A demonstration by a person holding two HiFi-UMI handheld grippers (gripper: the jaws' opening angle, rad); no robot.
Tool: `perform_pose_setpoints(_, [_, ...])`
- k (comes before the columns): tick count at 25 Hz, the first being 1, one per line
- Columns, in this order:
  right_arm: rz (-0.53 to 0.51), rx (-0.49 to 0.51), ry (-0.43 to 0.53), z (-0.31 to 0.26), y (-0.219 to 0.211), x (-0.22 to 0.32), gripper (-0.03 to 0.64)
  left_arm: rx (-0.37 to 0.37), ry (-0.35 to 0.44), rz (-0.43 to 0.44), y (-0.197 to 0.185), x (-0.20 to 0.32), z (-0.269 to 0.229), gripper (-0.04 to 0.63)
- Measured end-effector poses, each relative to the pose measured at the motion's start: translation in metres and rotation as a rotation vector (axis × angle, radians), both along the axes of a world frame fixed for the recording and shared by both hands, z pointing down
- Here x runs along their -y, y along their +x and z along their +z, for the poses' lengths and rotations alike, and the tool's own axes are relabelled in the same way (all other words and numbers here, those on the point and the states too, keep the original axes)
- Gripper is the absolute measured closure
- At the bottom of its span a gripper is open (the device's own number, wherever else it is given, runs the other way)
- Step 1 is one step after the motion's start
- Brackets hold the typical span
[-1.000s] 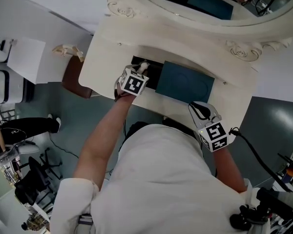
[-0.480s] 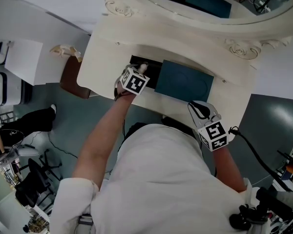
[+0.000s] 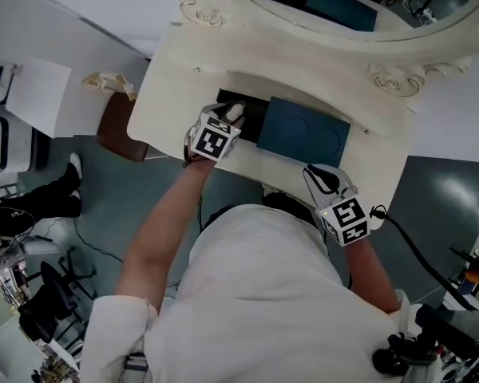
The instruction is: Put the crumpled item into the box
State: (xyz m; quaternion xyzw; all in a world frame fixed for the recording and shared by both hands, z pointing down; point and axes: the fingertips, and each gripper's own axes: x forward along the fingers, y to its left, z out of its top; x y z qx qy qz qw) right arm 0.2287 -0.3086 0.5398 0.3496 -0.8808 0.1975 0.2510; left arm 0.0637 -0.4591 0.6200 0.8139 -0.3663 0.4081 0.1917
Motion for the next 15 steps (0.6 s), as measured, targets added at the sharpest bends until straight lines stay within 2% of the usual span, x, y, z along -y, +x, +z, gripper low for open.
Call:
perform_pose_setpoints(4, [-0.009,-0.007,0.017,-0.004,-0.016,-0.009,0.587,-0.066,0.043,-0.014,-0.012,-0.014,-0.024,0.397])
perform_pose_setpoints(7, [-0.015,-0.014,0.031,-0.010,-0.029,-0.020,0.591,-0.126,0.074,-0.011,-0.022,-0.033,-0.046,0.429])
perform_pose_setpoints(15, [-0.021,-0.040,0.077,-0.024,-0.078,-0.055,0.607,-0.265,0.154,-0.023,-0.070,-0.102,-0.094,0.595])
